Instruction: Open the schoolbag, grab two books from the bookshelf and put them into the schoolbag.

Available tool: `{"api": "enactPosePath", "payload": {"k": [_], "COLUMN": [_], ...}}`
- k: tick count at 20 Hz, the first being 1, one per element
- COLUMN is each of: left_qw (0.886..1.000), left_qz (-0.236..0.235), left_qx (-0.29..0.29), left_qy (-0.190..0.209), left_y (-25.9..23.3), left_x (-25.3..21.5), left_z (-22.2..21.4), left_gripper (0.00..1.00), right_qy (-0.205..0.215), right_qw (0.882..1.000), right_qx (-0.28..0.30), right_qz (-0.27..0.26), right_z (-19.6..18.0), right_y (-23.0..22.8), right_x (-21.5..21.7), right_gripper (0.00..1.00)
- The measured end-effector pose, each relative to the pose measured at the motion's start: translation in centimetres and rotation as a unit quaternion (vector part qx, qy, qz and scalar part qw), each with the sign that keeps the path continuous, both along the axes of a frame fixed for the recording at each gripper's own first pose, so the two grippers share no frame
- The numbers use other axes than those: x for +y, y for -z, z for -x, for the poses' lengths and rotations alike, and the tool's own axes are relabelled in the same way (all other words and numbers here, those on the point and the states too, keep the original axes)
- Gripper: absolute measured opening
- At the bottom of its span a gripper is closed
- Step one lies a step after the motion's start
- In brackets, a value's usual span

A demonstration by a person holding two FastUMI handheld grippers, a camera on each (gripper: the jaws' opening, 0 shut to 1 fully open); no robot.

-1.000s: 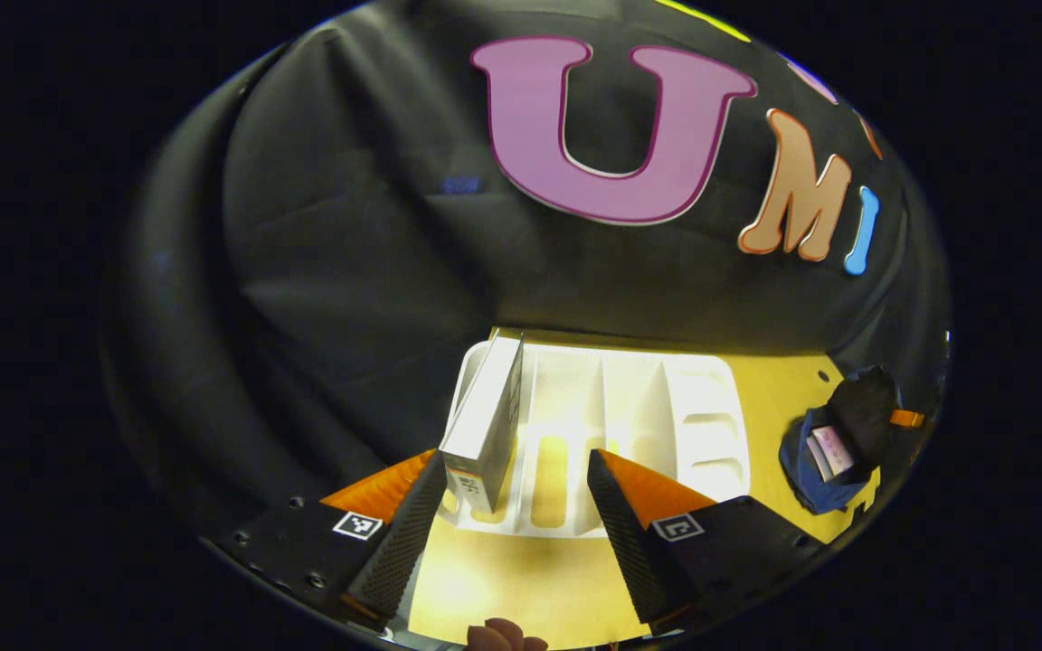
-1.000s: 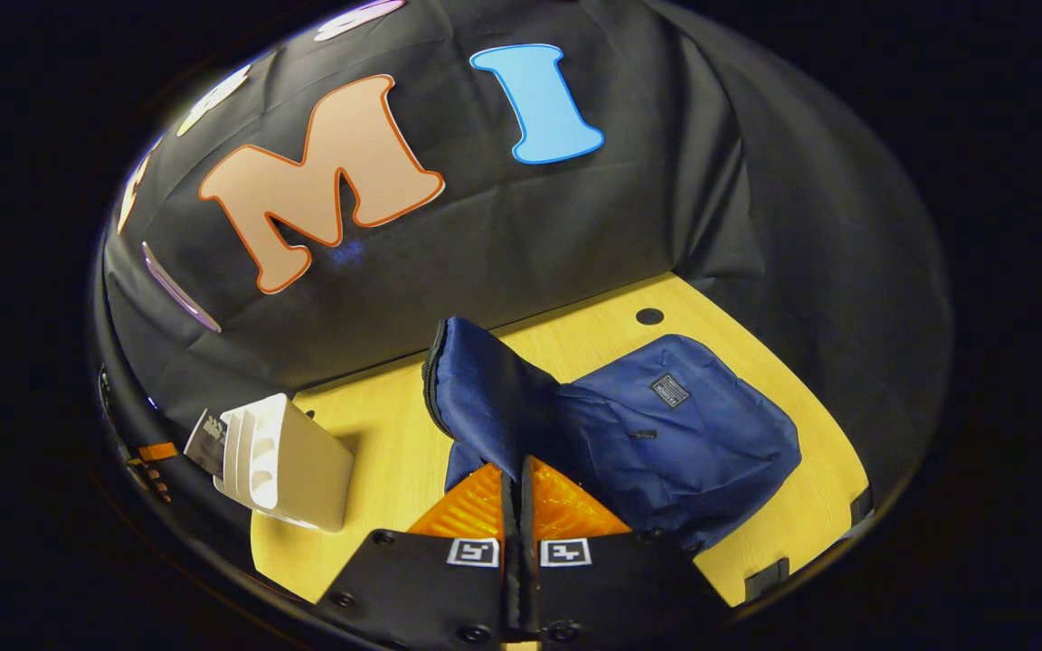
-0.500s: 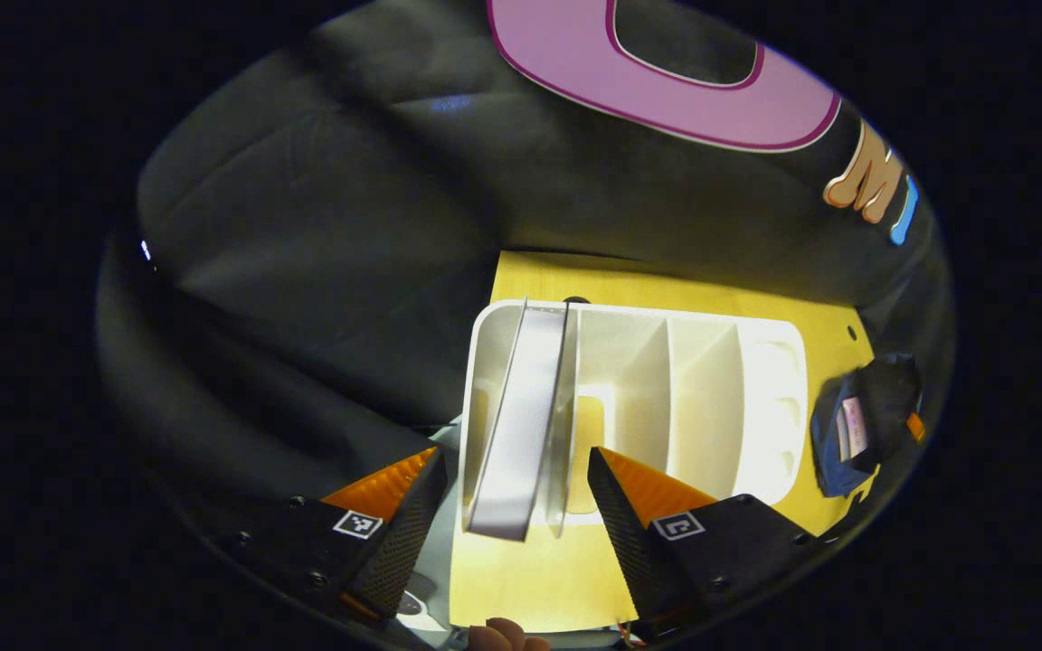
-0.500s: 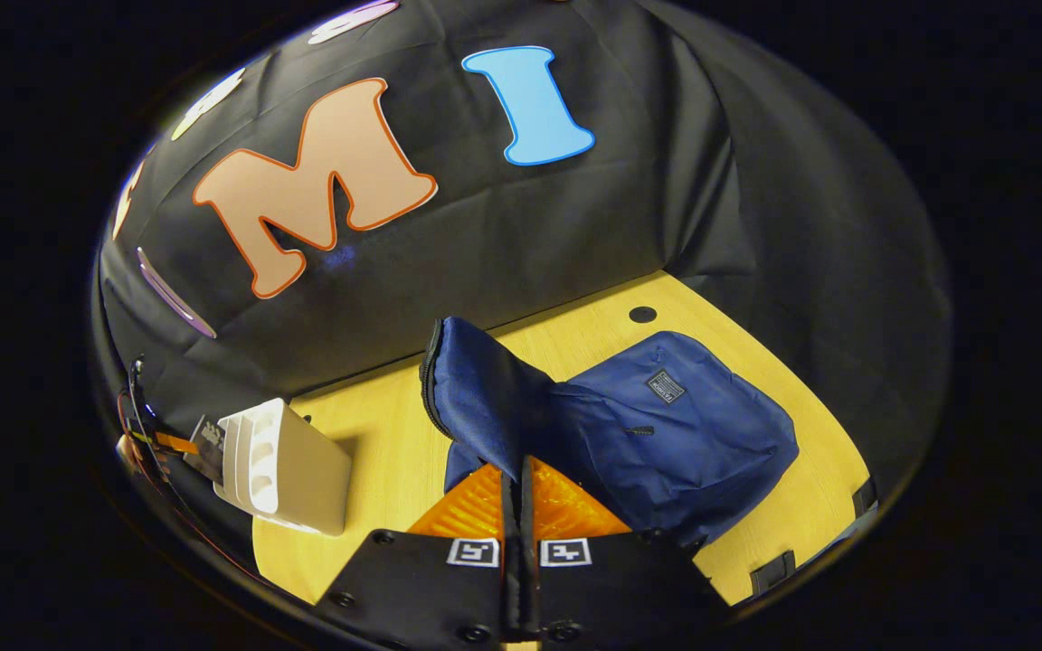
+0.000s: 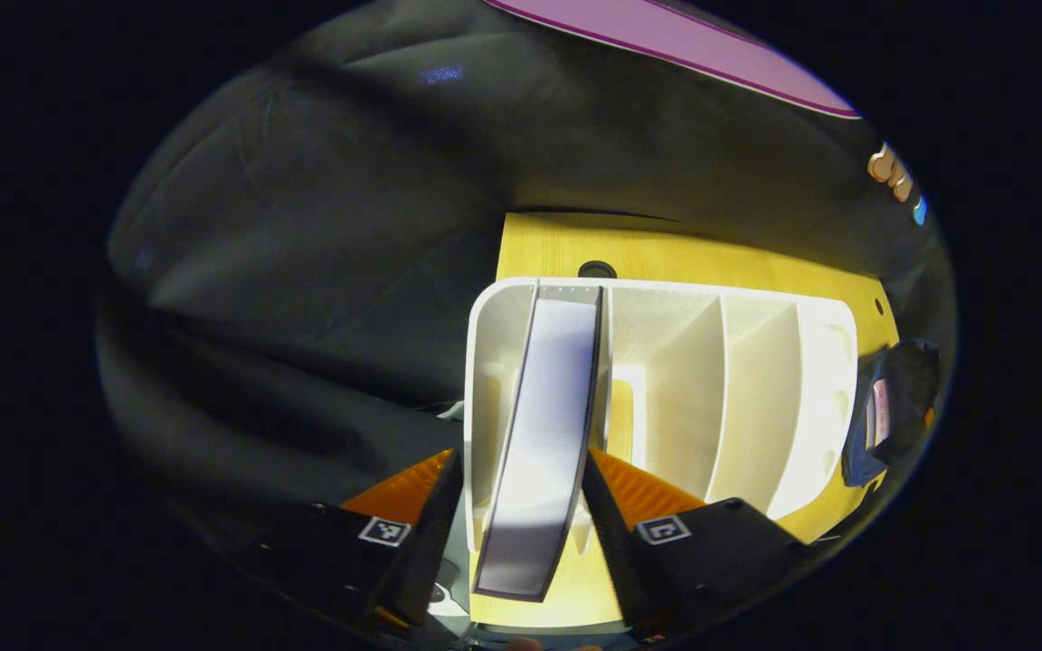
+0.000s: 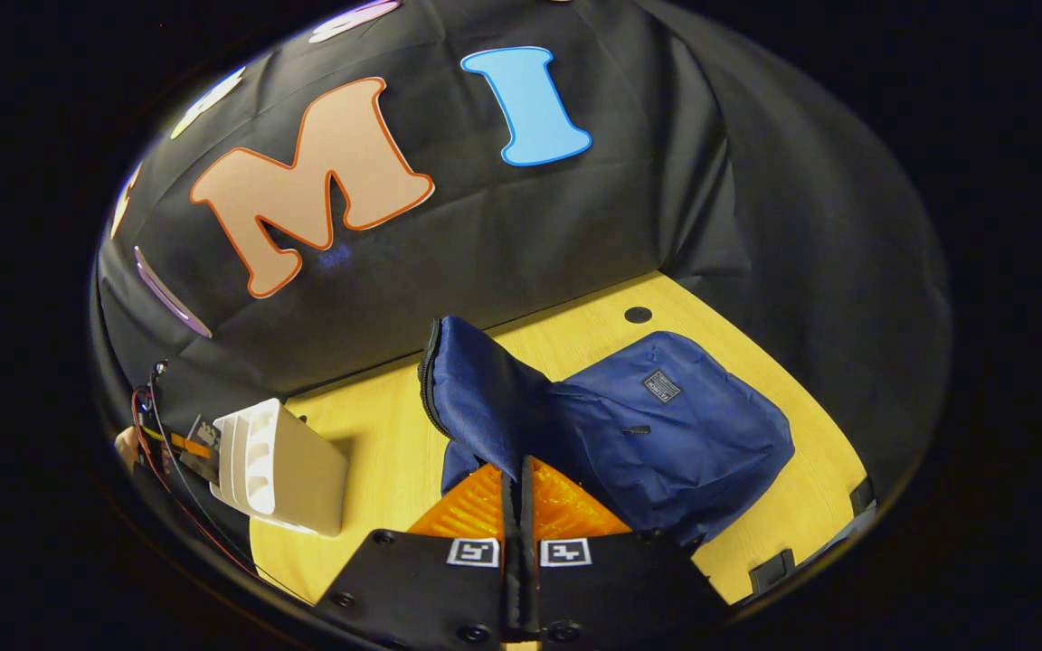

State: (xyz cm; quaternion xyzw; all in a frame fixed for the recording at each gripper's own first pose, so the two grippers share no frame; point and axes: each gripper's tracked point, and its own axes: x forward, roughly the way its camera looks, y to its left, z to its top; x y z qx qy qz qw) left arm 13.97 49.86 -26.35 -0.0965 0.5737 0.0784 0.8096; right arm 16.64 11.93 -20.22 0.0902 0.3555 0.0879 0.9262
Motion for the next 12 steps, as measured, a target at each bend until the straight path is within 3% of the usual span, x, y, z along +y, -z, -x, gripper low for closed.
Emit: {"api": "enactPosePath", "payload": {"k": [1, 2, 4, 12], "left_qw": [1.000, 1.000, 1.000, 0.999], "left_qz": [-0.004, 0.002, 0.016, 0.012], "left_qx": [0.010, 0.012, 0.020, 0.026], "left_qy": [0.000, 0.000, 0.008, 0.018], "left_y": [0.23, 0.08, -0.19, -0.08], "left_x": [0.01, -0.17, -0.78, -0.75], "left_z": [-0.11, 0.01, 0.19, 0.08], "left_gripper": [0.68, 0.47, 0.36, 0.28], "right_qy": [0.001, 0.001, 0.001, 0.002], "right_qw": [1.000, 1.000, 1.000, 1.000], "right_qx": [0.000, 0.001, 0.002, 0.002], "right_qz": [0.000, -0.001, -0.001, -0.003], "right_z": [-0.06, -0.04, -0.11, -0.13], "right_y": [0.06, 0.02, 0.12, 0.14], "right_x": [0.02, 0.05, 0.10, 0.01], "right_gripper": [0.03, 0.03, 0.03, 0.03]}}
